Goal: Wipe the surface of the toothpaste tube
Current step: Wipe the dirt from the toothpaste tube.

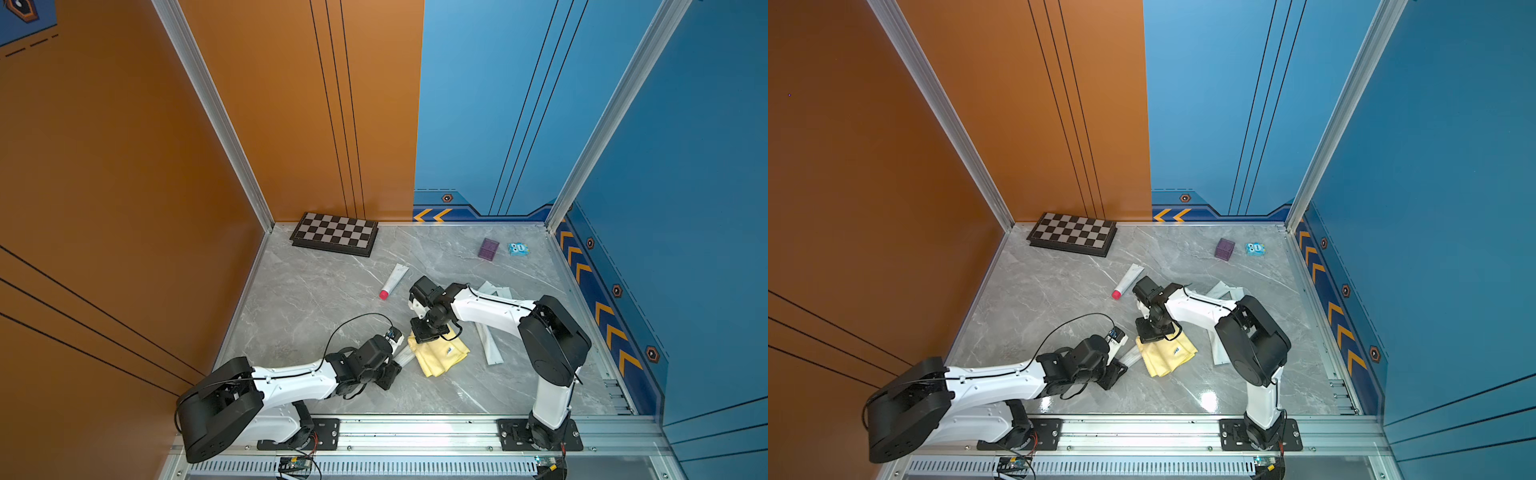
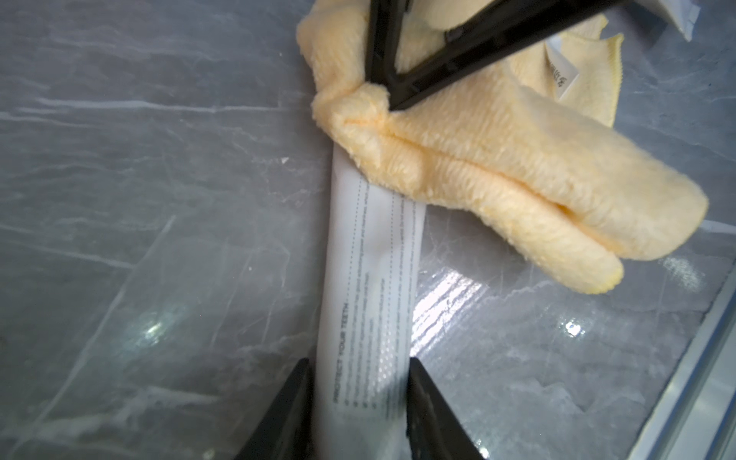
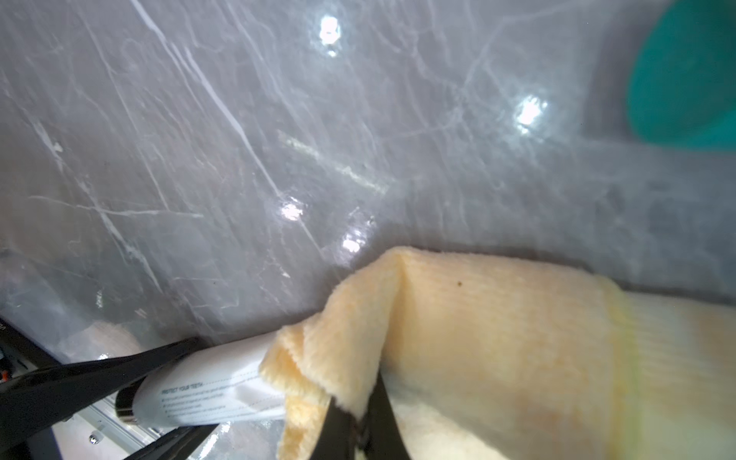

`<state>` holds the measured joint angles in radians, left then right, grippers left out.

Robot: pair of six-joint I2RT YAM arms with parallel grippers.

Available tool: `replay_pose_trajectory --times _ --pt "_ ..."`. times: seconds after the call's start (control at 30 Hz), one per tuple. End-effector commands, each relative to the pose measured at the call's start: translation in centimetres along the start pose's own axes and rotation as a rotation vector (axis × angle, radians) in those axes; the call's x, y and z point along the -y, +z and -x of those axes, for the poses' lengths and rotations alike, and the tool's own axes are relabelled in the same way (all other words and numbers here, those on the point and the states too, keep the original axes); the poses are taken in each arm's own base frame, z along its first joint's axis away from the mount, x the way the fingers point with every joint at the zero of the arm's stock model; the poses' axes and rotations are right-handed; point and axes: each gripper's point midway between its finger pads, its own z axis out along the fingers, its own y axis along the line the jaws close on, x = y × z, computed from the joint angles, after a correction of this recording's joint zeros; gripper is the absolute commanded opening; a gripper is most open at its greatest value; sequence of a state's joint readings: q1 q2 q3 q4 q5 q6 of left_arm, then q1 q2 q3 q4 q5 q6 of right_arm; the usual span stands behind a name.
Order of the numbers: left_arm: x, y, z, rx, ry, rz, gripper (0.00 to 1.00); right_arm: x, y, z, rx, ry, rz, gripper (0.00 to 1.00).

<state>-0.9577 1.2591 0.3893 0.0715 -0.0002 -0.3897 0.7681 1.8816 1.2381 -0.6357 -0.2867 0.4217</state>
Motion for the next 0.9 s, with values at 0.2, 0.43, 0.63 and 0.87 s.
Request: replay_pose_trajectory --times 0.2,0.43,0.63,0.87 --pt "-0.5 0.8 -2.5 -0.103 0.031 0.043 0.30 2.2 2.1 -2.1 -0.065 -0.027 -0.141 0.00" --pt "-0.5 1.2 -2.8 -0.120 0.042 0.050 0.24 5.8 2.3 -3.0 -0.073 -0.040 -0.325 0.00" --pt "-0.5 1.1 -2.8 -0.117 0.042 0.049 0.24 7.8 1.7 -2.7 -0.066 -0.018 -0.377 0.00" --pt "-0.5 1.3 -2.8 -0.123 0.045 0.050 0.24 -0.3 2.7 -3.5 -0.107 -0.014 0.026 0.00"
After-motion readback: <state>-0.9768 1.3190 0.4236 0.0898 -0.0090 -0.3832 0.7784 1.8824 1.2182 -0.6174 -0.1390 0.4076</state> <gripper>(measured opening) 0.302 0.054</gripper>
